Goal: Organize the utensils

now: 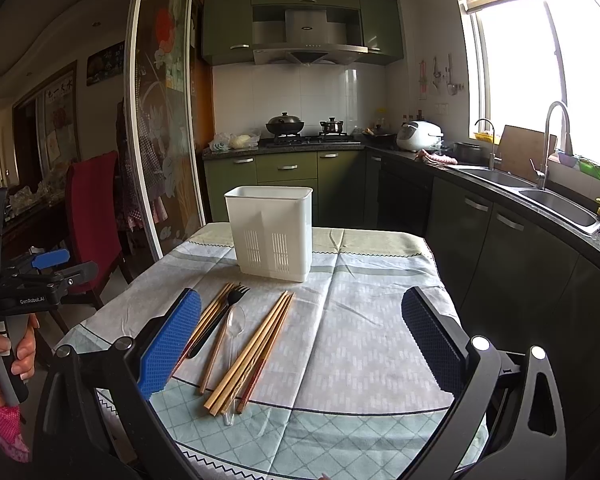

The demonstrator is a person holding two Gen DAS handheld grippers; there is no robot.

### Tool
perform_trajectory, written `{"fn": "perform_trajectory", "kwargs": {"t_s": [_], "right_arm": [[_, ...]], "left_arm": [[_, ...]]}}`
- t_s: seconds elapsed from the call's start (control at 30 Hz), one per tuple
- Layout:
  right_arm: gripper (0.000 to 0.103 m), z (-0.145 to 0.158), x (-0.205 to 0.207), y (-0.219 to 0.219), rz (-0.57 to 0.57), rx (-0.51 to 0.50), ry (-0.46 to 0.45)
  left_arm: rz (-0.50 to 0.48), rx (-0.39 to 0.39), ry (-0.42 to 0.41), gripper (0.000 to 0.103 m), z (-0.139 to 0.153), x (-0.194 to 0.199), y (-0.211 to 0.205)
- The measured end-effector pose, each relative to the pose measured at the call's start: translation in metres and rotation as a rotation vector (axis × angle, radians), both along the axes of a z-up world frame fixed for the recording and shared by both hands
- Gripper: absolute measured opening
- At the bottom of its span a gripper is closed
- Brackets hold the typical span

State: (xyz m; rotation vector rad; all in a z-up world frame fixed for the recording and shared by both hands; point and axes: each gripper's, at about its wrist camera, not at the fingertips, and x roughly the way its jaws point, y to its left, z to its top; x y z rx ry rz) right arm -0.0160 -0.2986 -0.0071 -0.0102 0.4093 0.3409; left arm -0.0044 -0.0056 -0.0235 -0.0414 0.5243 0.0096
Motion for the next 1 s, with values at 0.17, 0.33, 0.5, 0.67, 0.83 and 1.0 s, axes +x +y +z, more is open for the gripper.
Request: {"fn": "perform_trajectory", "kwargs": {"t_s": [0.17, 0.33, 0.5, 0.67, 0.83, 1.0], "right_arm": [[0.099, 0.0009, -0.0001, -0.0003, 0.0, 0.0, 0.002], [0.099, 0.0012, -0.0002, -0.0008, 0.0, 0.001, 0.002], [0.099, 0.0006, 0.0006, -0.0002, 0.0, 0.001, 0.003], [0.099, -0.0016, 0.0002, 0.0, 0.002, 0.001, 0.004], [0.099, -0.0009, 0.0, -0.0004, 0.002, 0.001, 0.004], [0.099, -0.0008, 0.0003, -0.0004, 0.001, 0.001, 0.004]], "left_arm": [[0.004, -0.002, 0.002, 0.097, 0.006, 0.004, 0.0016], [0.004, -0.006, 0.004, 0.097, 0.0046, 0.0037, 0.0034], [0.003, -0.006, 0.005, 0.097, 0.0046, 0.0038, 0.0036], [0.005, -0.006, 0.005, 0.097, 0.0041, 0.0038, 0.0033], [0.004, -0.006, 0.006, 0.097, 0.0033, 0.0037, 0.0036], [0.003, -0.007, 0.009, 0.097, 0.0016, 0.0034, 0.0049]]}}
